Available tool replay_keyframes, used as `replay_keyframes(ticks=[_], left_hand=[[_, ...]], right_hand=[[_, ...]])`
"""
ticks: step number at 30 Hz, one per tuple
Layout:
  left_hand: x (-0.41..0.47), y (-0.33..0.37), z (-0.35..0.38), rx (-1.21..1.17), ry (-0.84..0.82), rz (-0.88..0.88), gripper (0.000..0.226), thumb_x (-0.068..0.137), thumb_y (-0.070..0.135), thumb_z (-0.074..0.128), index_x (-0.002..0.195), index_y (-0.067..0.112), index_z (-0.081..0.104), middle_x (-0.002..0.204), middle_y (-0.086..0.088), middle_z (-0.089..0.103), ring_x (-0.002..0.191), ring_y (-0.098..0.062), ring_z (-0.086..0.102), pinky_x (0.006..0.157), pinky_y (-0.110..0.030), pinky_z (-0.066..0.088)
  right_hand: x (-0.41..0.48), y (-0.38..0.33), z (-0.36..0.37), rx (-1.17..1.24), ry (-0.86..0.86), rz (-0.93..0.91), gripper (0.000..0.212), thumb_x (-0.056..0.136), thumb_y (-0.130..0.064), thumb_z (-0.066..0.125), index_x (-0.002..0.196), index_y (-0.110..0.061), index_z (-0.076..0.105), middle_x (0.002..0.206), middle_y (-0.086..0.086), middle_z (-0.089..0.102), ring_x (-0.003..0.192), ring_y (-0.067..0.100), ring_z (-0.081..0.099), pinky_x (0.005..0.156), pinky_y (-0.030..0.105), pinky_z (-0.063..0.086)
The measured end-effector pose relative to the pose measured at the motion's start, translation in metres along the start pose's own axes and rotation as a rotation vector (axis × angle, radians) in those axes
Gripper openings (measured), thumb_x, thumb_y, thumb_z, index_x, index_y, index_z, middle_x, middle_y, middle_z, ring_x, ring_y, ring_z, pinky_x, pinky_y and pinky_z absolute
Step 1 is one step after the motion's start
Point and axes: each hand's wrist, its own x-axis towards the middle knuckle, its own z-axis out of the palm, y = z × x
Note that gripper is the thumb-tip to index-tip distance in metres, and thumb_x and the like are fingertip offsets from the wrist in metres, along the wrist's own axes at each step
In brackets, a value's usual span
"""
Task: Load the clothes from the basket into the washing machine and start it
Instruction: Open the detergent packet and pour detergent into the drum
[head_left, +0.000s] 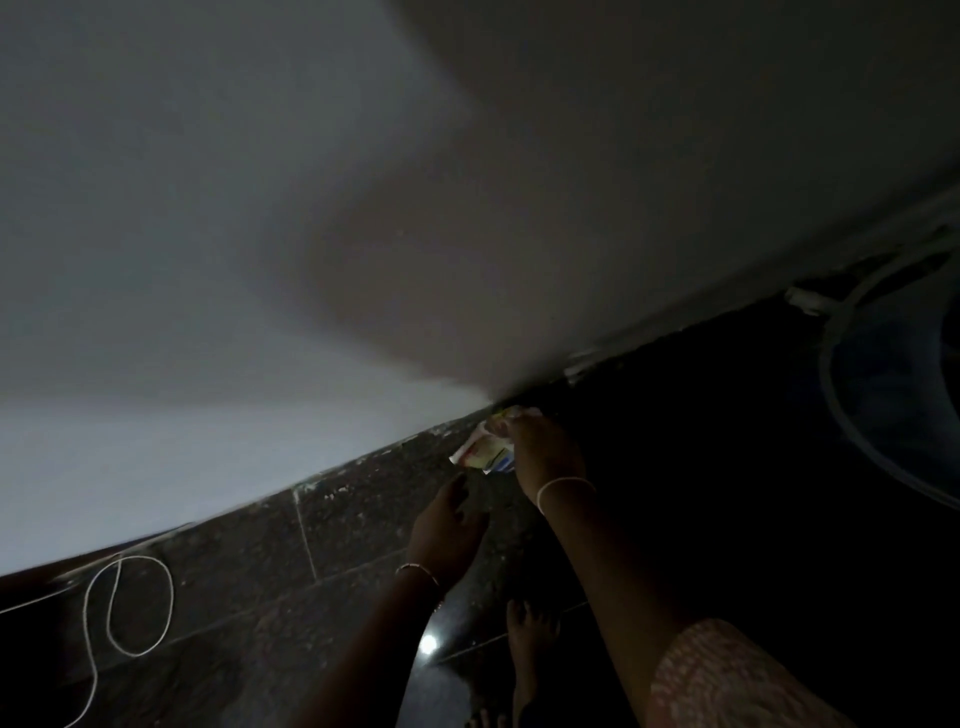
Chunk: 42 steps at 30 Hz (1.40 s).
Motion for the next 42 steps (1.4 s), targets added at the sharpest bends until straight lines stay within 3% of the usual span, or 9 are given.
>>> replay_keyframes(ticks=[3, 8, 12, 15, 22, 25, 29, 37, 42], left_hand=[[-0.008, 0.001, 0.001, -0.022, 0.011, -0.014, 0.062, 0.09, 0.014, 0.061, 0.146, 0.015, 0.033, 0.145, -0.009, 0.046, 0.13, -0.022, 0.049, 0.104, -0.026, 0.039], [-0.027, 0.011, 0.002, 0.0, 0.021, -0.009, 0.064, 0.091, 0.019, 0.06, 0.148, 0.018, 0.029, 0.146, -0.007, 0.044, 0.129, -0.024, 0.049, 0.104, -0.031, 0.04], [-0.05, 0.021, -0.003, 0.051, 0.044, 0.019, 0.067, 0.089, 0.02, 0.062, 0.148, 0.017, 0.03, 0.146, -0.008, 0.045, 0.127, -0.025, 0.051, 0.105, -0.033, 0.043], [-0.076, 0.034, -0.012, 0.074, 0.064, 0.066, 0.067, 0.089, 0.02, 0.062, 0.147, 0.016, 0.03, 0.146, -0.01, 0.045, 0.127, -0.027, 0.051, 0.105, -0.036, 0.043], [-0.169, 0.066, -0.041, 0.102, 0.148, 0.202, 0.068, 0.09, 0.021, 0.062, 0.148, 0.012, 0.028, 0.144, -0.015, 0.046, 0.128, -0.031, 0.049, 0.105, -0.04, 0.043], [-0.217, 0.074, -0.061, 0.075, 0.197, 0.265, 0.062, 0.092, 0.019, 0.059, 0.147, 0.013, 0.031, 0.143, -0.013, 0.048, 0.126, -0.03, 0.051, 0.102, -0.035, 0.043], [-0.274, 0.073, -0.086, 0.095, 0.261, 0.348, 0.069, 0.09, 0.021, 0.062, 0.149, 0.013, 0.026, 0.148, -0.013, 0.042, 0.129, -0.031, 0.048, 0.105, -0.038, 0.041], [-0.396, 0.071, -0.111, 0.253, 0.373, 0.554, 0.07, 0.092, 0.025, 0.058, 0.15, 0.014, 0.022, 0.148, -0.013, 0.041, 0.135, -0.028, 0.04, 0.109, -0.034, 0.033], [-0.465, 0.086, -0.096, 0.231, 0.412, 0.746, 0.067, 0.094, 0.029, 0.054, 0.15, 0.014, 0.02, 0.148, -0.01, 0.041, 0.135, -0.026, 0.041, 0.109, -0.034, 0.034]], right_hand=[[-0.006, 0.0, 0.003, 0.141, 0.045, 0.04, 0.035, 0.091, -0.016, 0.051, 0.125, -0.023, 0.055, 0.129, 0.003, 0.058, 0.121, 0.026, 0.055, 0.101, 0.04, 0.046], [-0.036, 0.004, -0.013, 0.167, 0.042, 0.054, 0.052, 0.087, -0.003, 0.056, 0.136, -0.019, 0.048, 0.138, 0.006, 0.052, 0.129, 0.026, 0.047, 0.109, 0.038, 0.039], [-0.064, 0.002, -0.028, 0.148, 0.041, 0.071, 0.057, 0.09, -0.008, 0.055, 0.143, -0.02, 0.039, 0.141, 0.008, 0.049, 0.132, 0.027, 0.044, 0.11, 0.037, 0.037], [-0.091, -0.009, -0.052, 0.156, 0.029, 0.077, 0.053, 0.089, -0.012, 0.057, 0.141, -0.017, 0.043, 0.14, 0.009, 0.05, 0.132, 0.027, 0.044, 0.11, 0.036, 0.037], [-0.182, -0.048, -0.117, 0.037, 0.121, -0.096, 0.046, 0.087, -0.015, 0.06, 0.132, -0.011, 0.053, 0.135, 0.01, 0.054, 0.125, 0.029, 0.048, 0.106, 0.038, 0.041], [-0.228, -0.063, -0.139, -0.013, 0.179, -0.145, 0.041, 0.087, -0.017, 0.062, 0.127, -0.009, 0.057, 0.137, 0.01, 0.051, 0.126, 0.029, 0.047, 0.107, 0.039, 0.04], [-0.288, -0.084, -0.167, -0.08, 0.202, -0.224, 0.048, 0.088, -0.019, 0.062, 0.135, -0.013, 0.051, 0.15, 0.007, 0.038, 0.138, 0.028, 0.033, 0.113, 0.039, 0.033], [-0.428, -0.119, -0.216, -0.003, 0.505, -0.291, 0.041, 0.092, -0.022, 0.055, 0.133, -0.019, 0.052, 0.15, 0.001, 0.039, 0.138, 0.021, 0.032, 0.112, 0.035, 0.031], [-0.509, -0.112, -0.242, 0.042, 0.668, -0.299, 0.046, 0.093, -0.019, 0.054, 0.138, -0.024, 0.047, 0.153, -0.003, 0.032, 0.141, 0.018, 0.027, 0.115, 0.033, 0.027]])
